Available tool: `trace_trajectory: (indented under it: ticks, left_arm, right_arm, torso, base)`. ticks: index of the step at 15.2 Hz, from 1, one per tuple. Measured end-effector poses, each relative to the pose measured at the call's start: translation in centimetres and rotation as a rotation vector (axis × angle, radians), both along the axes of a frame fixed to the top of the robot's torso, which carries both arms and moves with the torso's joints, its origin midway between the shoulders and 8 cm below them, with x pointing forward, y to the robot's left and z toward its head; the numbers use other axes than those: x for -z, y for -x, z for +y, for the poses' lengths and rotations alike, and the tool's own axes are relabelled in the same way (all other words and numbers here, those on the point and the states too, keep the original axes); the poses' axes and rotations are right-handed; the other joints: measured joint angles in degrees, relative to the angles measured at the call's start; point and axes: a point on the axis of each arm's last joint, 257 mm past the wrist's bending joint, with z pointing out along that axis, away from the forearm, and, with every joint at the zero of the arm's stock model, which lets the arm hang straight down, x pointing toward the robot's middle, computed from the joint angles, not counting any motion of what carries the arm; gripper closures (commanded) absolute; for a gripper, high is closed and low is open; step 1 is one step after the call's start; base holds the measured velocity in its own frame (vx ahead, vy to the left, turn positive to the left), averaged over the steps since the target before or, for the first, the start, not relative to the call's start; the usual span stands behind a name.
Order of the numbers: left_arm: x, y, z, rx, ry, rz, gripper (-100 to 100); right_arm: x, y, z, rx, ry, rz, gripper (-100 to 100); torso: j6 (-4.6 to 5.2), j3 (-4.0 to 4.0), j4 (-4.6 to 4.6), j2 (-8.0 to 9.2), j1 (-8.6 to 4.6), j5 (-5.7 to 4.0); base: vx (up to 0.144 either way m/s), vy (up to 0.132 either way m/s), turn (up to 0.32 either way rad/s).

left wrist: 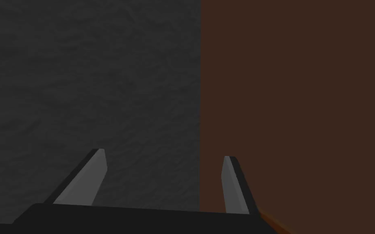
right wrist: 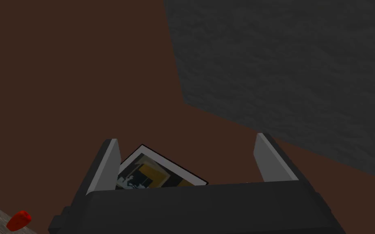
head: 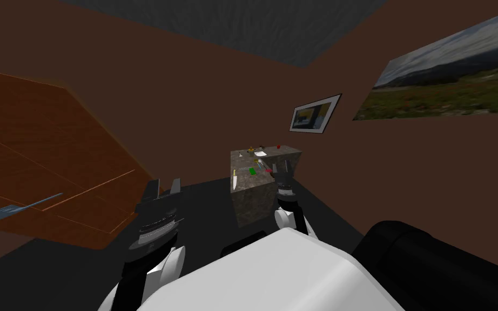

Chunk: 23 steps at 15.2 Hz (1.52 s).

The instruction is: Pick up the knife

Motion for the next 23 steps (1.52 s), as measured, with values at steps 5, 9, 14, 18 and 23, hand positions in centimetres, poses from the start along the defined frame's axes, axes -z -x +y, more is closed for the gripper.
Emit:
trace_trajectory:
  ticks: [5, 9, 14, 18, 23]
  left_arm:
    - [1.8, -0.8, -0.3, 0.027, -0.060, 0.070, -100]
    - [3.9, -1.6, -0.2, 0.044, -0.104, 0.150, -100]
    - [7.9, -2.5, 0.9, 0.056, -0.157, 0.295, -100]
    - [11.6, -3.1, 2.0, 0.059, -0.199, 0.414, -100]
    - [16.3, -2.8, 3.8, 0.052, -0.247, 0.580, -100]
  right_arm:
    - [0.0, 0.0, 0.0, 0.000, 0.000, 0.000, 0]
    - [0.0, 0.0, 0.0, 0.000, 0.000, 0.000, 0]
    - [0.0, 0.0, 0.0, 0.000, 0.000, 0.000, 0]
    - [0.0, 0.0, 0.0, 0.000, 0.000, 0.000, 0]
    - [0.0, 0.0, 0.0, 0.000, 0.000, 0.000, 0]
  torso:
    - [0.02, -0.02, -0.01, -0.03, -0.14, -0.03]
    - [0.02, -0.03, -0.01, -0.05, -0.16, -0.04]
    - [0.04, -0.04, -0.02, -0.07, -0.26, -0.06]
    - [0.04, -0.05, -0.02, -0.09, -0.26, -0.06]
    - [0.02, -0.06, -0.02, -0.10, -0.25, -0.06]
  base:
    - [0.009, -0.034, -0.102]
    - [0.013, -0.042, -0.113]
    - [0.020, -0.062, -0.185]
    - [0.026, -0.062, -0.176]
    - [0.032, -0.061, -0.212]
